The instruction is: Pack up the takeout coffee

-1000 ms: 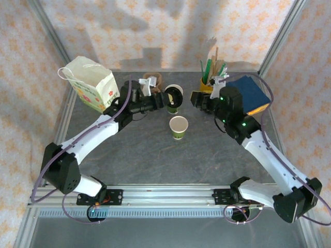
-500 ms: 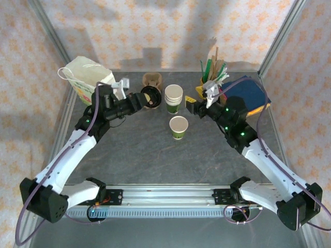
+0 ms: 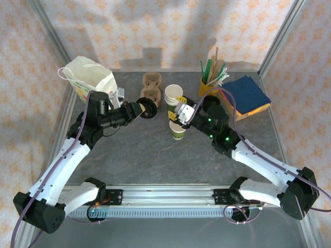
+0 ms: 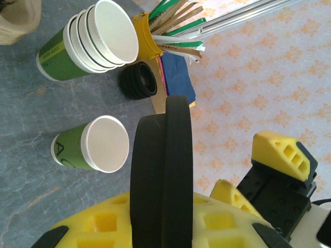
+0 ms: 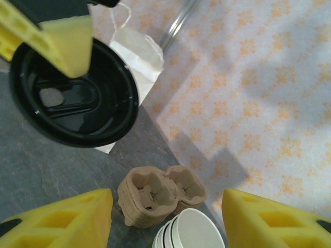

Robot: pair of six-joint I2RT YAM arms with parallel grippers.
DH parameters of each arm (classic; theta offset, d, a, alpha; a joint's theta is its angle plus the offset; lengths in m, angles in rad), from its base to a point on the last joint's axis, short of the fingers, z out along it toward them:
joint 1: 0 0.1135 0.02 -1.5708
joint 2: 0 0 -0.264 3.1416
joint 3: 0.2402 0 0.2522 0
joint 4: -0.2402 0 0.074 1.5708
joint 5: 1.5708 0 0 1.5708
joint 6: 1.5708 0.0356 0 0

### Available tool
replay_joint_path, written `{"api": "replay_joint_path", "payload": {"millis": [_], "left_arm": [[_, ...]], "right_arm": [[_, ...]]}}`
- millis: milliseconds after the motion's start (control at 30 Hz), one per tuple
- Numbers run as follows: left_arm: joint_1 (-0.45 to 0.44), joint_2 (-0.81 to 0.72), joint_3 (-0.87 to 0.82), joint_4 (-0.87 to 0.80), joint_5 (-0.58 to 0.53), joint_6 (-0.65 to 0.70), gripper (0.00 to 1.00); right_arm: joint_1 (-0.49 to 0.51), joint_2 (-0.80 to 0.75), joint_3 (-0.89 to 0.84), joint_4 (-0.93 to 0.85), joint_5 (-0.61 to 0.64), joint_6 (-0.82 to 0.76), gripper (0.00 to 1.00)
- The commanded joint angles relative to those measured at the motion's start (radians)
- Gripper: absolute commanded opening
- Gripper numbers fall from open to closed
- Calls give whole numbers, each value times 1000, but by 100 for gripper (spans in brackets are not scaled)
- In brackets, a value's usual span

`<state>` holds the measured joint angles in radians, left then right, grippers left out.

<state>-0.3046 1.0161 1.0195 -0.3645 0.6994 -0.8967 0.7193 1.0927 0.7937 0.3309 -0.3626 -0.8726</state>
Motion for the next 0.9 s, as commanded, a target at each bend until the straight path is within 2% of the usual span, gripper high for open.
{"api": "replay_joint_path", "payload": {"millis": [0,400,600,867], "left_arm": [[7,-10,-4,-51,22,-60,6],[7,-6,-46,21,113,-155,6],[7,-23,-56,47,110,-178,7],[7,-28,-70,45,118,-177,6]], "right_arm": [[11,-5,-20,72,3,-107,57],[70,65,-8,80,14,-200,57],[127,133,12,94,7,-227,56],[140,155,16,152,26,-213,50]]}}
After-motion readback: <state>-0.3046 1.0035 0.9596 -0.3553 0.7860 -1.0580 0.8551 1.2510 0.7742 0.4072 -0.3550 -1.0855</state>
